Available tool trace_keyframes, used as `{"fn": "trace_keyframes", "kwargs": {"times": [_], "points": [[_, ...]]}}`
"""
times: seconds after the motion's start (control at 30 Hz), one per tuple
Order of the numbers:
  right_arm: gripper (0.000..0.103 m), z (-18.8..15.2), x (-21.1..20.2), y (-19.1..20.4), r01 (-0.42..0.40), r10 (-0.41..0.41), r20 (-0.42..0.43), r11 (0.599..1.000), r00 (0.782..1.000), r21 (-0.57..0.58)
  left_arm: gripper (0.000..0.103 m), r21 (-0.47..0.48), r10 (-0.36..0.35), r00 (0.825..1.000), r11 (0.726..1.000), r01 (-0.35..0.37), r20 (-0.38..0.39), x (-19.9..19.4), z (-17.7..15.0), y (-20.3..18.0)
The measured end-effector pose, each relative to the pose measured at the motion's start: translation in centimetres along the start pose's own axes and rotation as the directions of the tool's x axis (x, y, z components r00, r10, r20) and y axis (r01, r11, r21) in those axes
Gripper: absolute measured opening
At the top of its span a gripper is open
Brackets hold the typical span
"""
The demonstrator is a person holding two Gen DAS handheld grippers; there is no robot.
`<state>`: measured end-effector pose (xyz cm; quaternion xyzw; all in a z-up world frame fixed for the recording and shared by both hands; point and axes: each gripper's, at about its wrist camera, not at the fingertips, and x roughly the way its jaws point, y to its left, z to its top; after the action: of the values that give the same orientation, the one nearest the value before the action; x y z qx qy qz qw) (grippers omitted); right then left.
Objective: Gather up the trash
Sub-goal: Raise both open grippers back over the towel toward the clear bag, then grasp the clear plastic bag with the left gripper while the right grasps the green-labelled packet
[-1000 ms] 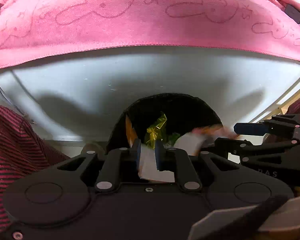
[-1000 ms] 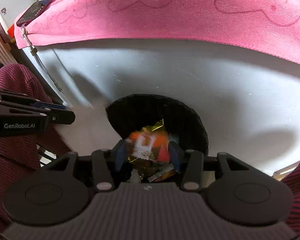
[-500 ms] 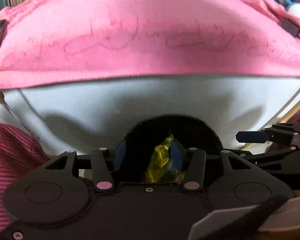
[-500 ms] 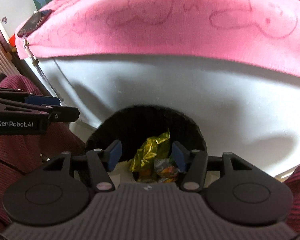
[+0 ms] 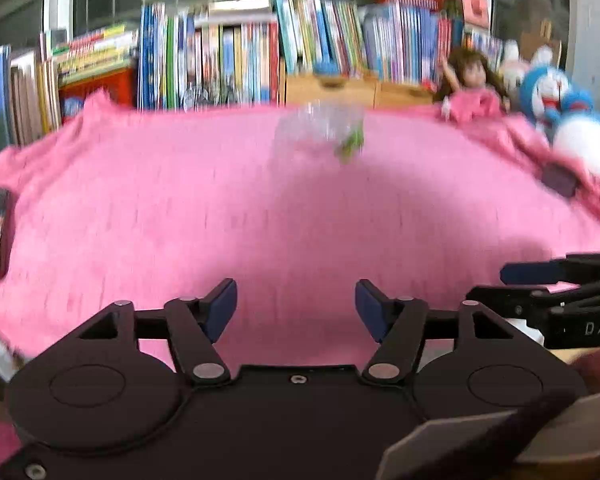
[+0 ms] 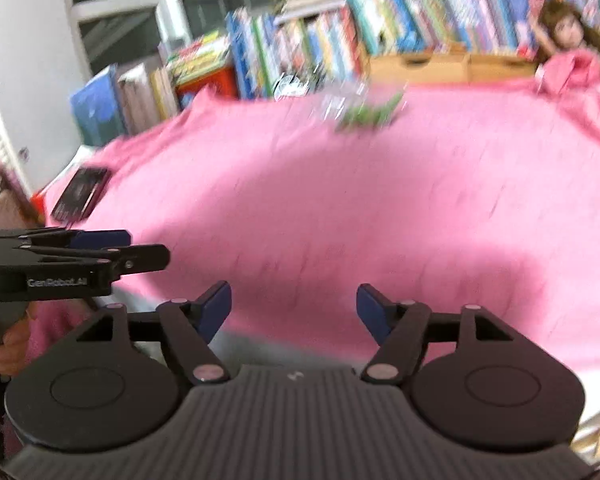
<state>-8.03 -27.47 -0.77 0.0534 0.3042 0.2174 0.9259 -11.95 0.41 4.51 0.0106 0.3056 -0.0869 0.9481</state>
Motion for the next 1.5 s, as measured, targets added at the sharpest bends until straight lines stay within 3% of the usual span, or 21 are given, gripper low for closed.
{"fn": "trace_keyframes", "kwargs": {"times": [0.2, 0.3, 0.47, 0.57, 0.77, 0.97, 1.0, 1.03, 1.07, 1.13, 1.17, 1.23, 1.37, 1.5], "points": [[0.083, 3.4, 1.4, -1.7, 0.078, -0.076, 0.072, 0.997, 0.994, -0.015, 0.077, -0.117, -0.060, 0.994, 0.991, 0.070, 0.087, 4.2, 6.4, 1.0], [0.083, 4.4, 3.2, -1.8, 0.103, -0.100, 0.079, 0.994, 0.992, -0.027, 0.081, -0.186, -0.137, 0.987, 0.971, 0.152, 0.088, 7.5, 9.4, 1.3], [0.083, 4.9, 5.6, -1.5, 0.126, -0.120, 0.069, 0.989, 0.990, -0.075, 0.085, -0.381, -0.215, 0.973, 0.895, 0.232, 0.088, 13.8, 13.0, 1.6], [0.083, 5.5, 7.1, -1.5, 0.140, -0.134, 0.061, 0.985, 0.989, -0.099, 0.086, -0.466, -0.140, 0.987, 0.870, 0.163, 0.083, 18.1, 14.6, 1.6], [0.083, 6.5, 9.1, -2.3, 0.152, -0.147, 0.051, 0.984, 0.988, -0.095, 0.087, -0.570, -0.085, 0.996, 0.819, 0.069, -0.001, 25.4, 16.0, 2.2], [0.083, 7.3, 10.2, -3.8, 0.150, -0.149, 0.035, 0.988, 0.988, -0.042, 0.086, -0.689, -0.112, 0.994, 0.720, 0.088, 0.010, 28.7, 15.3, 3.5], [0.083, 7.5, 10.3, -4.0, 0.149, -0.148, 0.033, 0.988, 0.988, -0.033, 0.084, -0.703, -0.136, 0.990, 0.701, 0.120, 0.033, 28.7, 15.1, 3.8], [0.083, 7.6, 10.5, -4.3, 0.151, -0.151, 0.031, 0.988, 0.988, -0.026, 0.073, -0.705, -0.179, 0.982, 0.689, 0.170, 0.062, 29.1, 14.9, 4.0], [0.083, 7.7, 10.6, -4.4, 0.155, -0.154, 0.031, 0.988, 0.988, -0.023, 0.052, -0.700, -0.214, 0.975, 0.687, 0.195, 0.061, 29.2, 14.8, 4.0], [0.083, 7.9, 10.7, -4.6, 0.162, -0.161, 0.034, 0.987, 0.986, -0.015, 0.024, -0.688, -0.250, 0.968, 0.699, 0.197, 0.023, 30.0, 14.8, 3.9], [0.083, 8.0, 10.7, -4.7, 0.164, -0.164, 0.034, 0.986, 0.986, -0.009, 0.017, -0.682, -0.258, 0.966, 0.705, 0.195, 0.011, 30.2, 14.8, 3.8], [0.083, 8.3, 10.8, -5.0, 0.170, -0.170, 0.038, 0.986, 0.985, 0.001, 0.011, -0.663, -0.266, 0.964, 0.719, 0.208, 0.014, 30.1, 14.7, 3.6], [0.083, 9.2, 11.2, -5.3, 0.211, -0.211, 0.060, 0.977, 0.976, -0.001, 0.009, -0.552, -0.214, 0.977, 0.812, 0.189, 0.019, 28.4, 15.0, 2.6], [0.085, 10.5, 12.1, -6.3, 0.273, -0.271, 0.093, 0.962, 0.958, -0.006, 0.008, -0.455, -0.174, 0.985, 0.875, 0.164, 0.020, 25.0, 14.8, 2.3]]}}
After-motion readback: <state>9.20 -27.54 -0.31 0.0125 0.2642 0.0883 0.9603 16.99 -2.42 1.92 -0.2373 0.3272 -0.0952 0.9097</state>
